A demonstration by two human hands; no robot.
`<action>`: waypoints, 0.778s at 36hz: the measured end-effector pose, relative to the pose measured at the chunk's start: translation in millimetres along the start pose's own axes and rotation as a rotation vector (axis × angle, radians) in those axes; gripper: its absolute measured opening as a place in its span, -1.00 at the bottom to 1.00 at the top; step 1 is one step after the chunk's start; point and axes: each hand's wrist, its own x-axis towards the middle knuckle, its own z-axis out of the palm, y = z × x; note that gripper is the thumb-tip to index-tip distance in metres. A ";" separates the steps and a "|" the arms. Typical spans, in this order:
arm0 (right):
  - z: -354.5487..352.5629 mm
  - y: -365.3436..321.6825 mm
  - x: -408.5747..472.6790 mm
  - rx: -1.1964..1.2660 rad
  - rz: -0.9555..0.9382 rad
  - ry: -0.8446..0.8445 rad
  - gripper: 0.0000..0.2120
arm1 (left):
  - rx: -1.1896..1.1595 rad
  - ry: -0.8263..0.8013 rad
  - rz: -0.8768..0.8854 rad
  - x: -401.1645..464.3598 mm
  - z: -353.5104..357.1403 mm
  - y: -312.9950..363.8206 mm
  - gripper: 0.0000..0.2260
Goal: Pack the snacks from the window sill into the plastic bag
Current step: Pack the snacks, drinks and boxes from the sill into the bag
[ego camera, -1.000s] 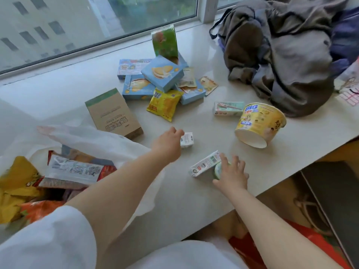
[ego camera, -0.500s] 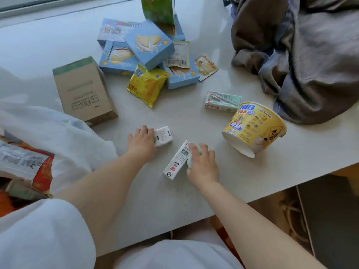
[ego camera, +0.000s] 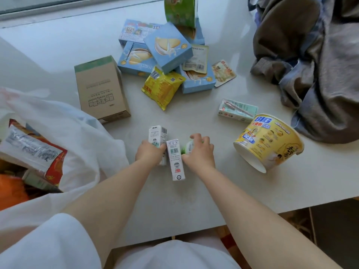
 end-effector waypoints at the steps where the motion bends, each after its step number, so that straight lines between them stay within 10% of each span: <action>1: -0.3 -2.5 2.3 -0.002 -0.011 -0.024 -0.45 | -0.009 -0.004 -0.013 0.8 -2.4 0.7 -0.48; 22: -128.1 -60.1 150.4 0.420 0.080 0.136 -0.21 | -0.725 0.052 0.009 61.5 -71.1 98.8 -0.45; 28: -129.1 -42.7 230.1 0.391 0.059 0.076 0.17 | -0.924 -0.050 -0.100 92.6 -79.1 117.6 -0.56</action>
